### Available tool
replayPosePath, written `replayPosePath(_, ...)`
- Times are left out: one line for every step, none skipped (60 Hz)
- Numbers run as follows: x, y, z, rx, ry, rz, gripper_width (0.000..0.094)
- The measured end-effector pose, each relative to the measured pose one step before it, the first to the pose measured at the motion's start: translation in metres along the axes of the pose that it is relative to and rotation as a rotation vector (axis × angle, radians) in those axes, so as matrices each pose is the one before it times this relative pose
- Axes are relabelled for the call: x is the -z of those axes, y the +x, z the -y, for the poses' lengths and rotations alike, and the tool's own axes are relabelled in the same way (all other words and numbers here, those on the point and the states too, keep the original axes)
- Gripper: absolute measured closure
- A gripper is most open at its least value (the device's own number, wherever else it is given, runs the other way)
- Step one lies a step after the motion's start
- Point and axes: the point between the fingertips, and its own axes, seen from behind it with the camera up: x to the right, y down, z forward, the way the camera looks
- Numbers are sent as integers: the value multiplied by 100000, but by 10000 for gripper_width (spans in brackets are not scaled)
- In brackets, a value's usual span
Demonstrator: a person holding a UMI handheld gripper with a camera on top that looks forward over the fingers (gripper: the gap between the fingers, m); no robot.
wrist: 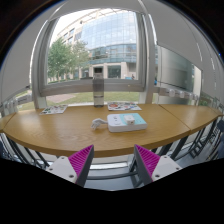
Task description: Unplug charger
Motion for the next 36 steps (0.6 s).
replayPosePath(-427, 461, 153, -187, 166, -703, 133)
replayPosePath(-402, 481, 221, -240, 146, -671, 134)
replayPosePath(-434, 444, 209, -183, 175, -551, 132)
replayPosePath(-708, 393, 595, -39, 58, -580, 135)
replayPosePath(-1272, 1187, 551, 69, 133, -188, 138)
replayPosePath(-518, 387, 150, 143, 203, -210, 142)
replayPosePath(-521, 344, 220, 14, 182, -263, 146)
replayPosePath(-524, 322, 236, -9, 284, -242, 147)
replayPosePath(-546, 290, 259, 4, 302, -212, 148)
replayPosePath(-756, 212, 560, -94, 198, -255, 150)
replayPosePath(-1163, 589, 666, -70, 3, -41, 150)
replayPosePath(-550, 218, 253, 49, 140, 16, 154)
replayPosePath(-545, 174, 221, 83, 107, 175, 156)
replayPosePath(-563, 165, 225, 97, 105, 206, 161)
replayPosePath(-526, 151, 213, 80, 93, 208, 169)
replayPosePath(-646, 76, 300, 79, 306, 106, 179)
replayPosePath(-1003, 238, 558, -42, -166, 172, 194)
replayPosePath(-550, 115, 172, 49, -39, 385, 213)
replayPosePath(-517, 46, 122, 35, -154, 477, 231)
replayPosePath(-473, 2, 75, -15, -313, 683, 253)
replayPosePath(-740, 1, 8, -167, -271, 469, 268)
replayPosePath(-515, 14, 11, -108, -594, 658, 284)
replayPosePath(-462, -29, 25, -28, -483, 750, 301)
replayPosePath(-398, -21, 48, 45, -315, 772, 321)
replayPosePath(-426, -64, -3, 179, -406, 824, 340)
replayPosePath(-357, -65, -121, 281, -657, 754, 364)
replayPosePath(-339, -38, -144, 315, -840, 683, 389)
replayPosePath(-288, -72, -177, 358, -837, 764, 420)
replayPosePath(-194, -320, 144, 56, 241, 1324, 454)
replayPosePath(-148, -250, 389, -385, 1441, 1324, 509)
replayPosePath(-126, -150, -34, -46, -59, 885, 559)
replayPosePath(-105, -26, 97, 307, 504, 120, 622)
replayPosePath(-49, 178, -42, 968, -140, -593, 641)
replayPosePath(65, 51, 49, 821, 196, 94, 647)
replayPosePath(32, 80, -46, 414, -472, -65, 666)
replayPosePath(30, 172, -4, 218, -87, -223, 707)
